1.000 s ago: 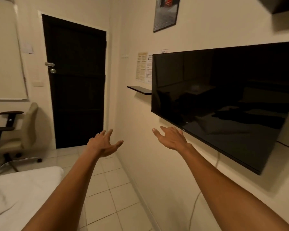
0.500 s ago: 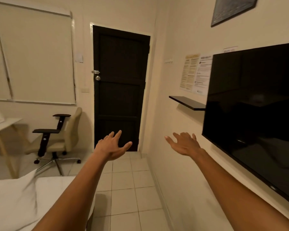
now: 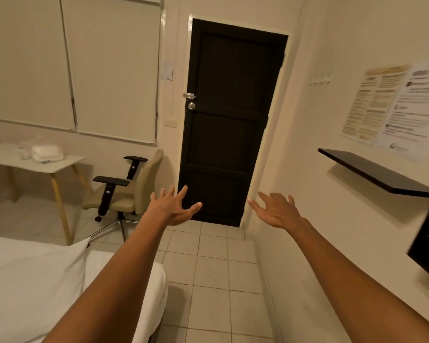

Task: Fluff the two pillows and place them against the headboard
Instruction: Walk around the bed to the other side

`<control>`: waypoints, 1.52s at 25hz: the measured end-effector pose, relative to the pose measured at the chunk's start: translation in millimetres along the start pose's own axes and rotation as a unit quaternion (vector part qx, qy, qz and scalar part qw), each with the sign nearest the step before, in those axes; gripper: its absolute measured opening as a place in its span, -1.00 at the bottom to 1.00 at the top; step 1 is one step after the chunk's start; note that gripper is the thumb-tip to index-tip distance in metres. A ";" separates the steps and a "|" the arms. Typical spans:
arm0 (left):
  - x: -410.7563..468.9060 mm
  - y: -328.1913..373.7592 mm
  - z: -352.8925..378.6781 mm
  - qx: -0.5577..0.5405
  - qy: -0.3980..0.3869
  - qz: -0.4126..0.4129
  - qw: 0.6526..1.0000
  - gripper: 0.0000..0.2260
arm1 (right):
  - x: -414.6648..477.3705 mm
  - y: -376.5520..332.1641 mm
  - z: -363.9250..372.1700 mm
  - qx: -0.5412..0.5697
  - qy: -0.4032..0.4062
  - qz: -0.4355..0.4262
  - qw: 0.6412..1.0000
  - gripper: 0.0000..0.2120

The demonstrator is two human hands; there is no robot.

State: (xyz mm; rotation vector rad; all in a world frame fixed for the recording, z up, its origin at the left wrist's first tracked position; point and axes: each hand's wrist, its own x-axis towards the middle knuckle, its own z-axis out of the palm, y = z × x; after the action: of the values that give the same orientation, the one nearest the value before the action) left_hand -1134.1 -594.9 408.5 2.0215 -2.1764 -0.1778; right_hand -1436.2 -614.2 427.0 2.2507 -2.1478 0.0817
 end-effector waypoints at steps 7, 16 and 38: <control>146.5 -61.5 -22.1 0.026 0.002 -0.059 0.998 -0.22 | 182.1 -59.2 -28.9 0.060 0.021 -0.030 0.998 -0.21; 277.9 -116.4 -8.4 0.044 -0.006 -0.095 0.995 -0.25 | 340.9 -106.3 12.2 0.047 -0.005 -0.070 0.996 -0.21; 533.5 -190.2 34.0 0.032 -0.007 -0.289 0.957 -0.24 | 695.1 -172.9 86.3 0.043 -0.083 -0.231 0.968 -0.21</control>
State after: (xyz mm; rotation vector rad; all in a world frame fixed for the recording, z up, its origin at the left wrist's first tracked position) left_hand -992.3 -1142.1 358.8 2.6442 -1.5493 -0.1929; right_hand -1229.8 -1304.2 383.9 2.8346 -1.6463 -0.0259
